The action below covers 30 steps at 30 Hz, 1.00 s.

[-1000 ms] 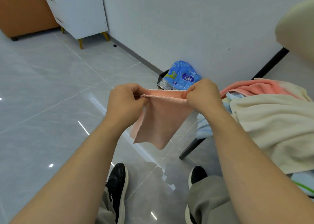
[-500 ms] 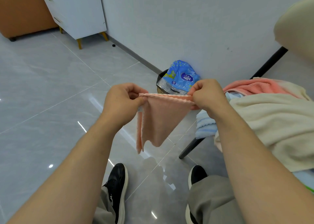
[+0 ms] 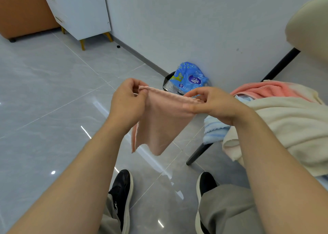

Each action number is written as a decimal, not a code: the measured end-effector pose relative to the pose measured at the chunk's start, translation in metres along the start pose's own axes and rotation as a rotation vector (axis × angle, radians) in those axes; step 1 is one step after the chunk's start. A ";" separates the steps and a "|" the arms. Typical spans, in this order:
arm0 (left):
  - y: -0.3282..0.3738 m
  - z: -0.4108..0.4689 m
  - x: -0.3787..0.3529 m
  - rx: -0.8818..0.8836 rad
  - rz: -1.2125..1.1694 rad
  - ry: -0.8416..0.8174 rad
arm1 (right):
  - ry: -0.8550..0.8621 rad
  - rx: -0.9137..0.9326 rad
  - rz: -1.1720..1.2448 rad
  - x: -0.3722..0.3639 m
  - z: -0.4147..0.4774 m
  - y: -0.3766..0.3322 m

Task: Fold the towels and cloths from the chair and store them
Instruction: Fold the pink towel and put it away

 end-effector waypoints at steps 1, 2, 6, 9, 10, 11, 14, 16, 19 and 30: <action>0.000 0.001 0.000 -0.006 0.005 0.013 | 0.010 0.042 -0.056 0.000 -0.001 -0.002; 0.001 0.001 0.000 -0.012 0.011 0.024 | 0.042 0.071 -0.097 0.001 -0.003 -0.003; 0.004 0.002 0.000 -0.029 0.021 0.027 | 0.099 0.064 -0.110 0.008 -0.002 0.004; 0.010 -0.002 -0.006 -0.079 0.052 -0.038 | 0.052 0.047 -0.223 0.008 0.000 0.011; 0.012 -0.004 -0.009 -0.094 0.047 -0.068 | 0.020 0.031 -0.269 0.004 0.001 0.013; 0.014 -0.006 -0.013 -0.109 0.039 -0.099 | -0.009 0.020 -0.299 0.000 0.002 0.015; 0.018 -0.010 -0.025 -0.169 0.056 -0.181 | -0.086 0.059 -0.196 -0.016 0.003 0.010; 0.020 -0.012 -0.032 -0.212 0.089 -0.217 | -0.100 0.126 -0.072 -0.022 0.002 0.001; 0.024 -0.013 -0.040 -0.239 0.115 -0.248 | -0.023 0.251 0.022 -0.021 -0.002 -0.016; 0.029 -0.019 -0.054 -0.158 -0.016 -0.288 | 0.211 0.359 -0.117 -0.006 -0.001 -0.035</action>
Point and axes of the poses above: each hand's wrist, its own z-axis towards the middle knuckle, its own x-axis out of the back of the hand, y = z × x, the point moved 6 cm from there along z, towards the middle knuckle, and after that the axes turned 3 degrees about -x, right-handed, at the moved point
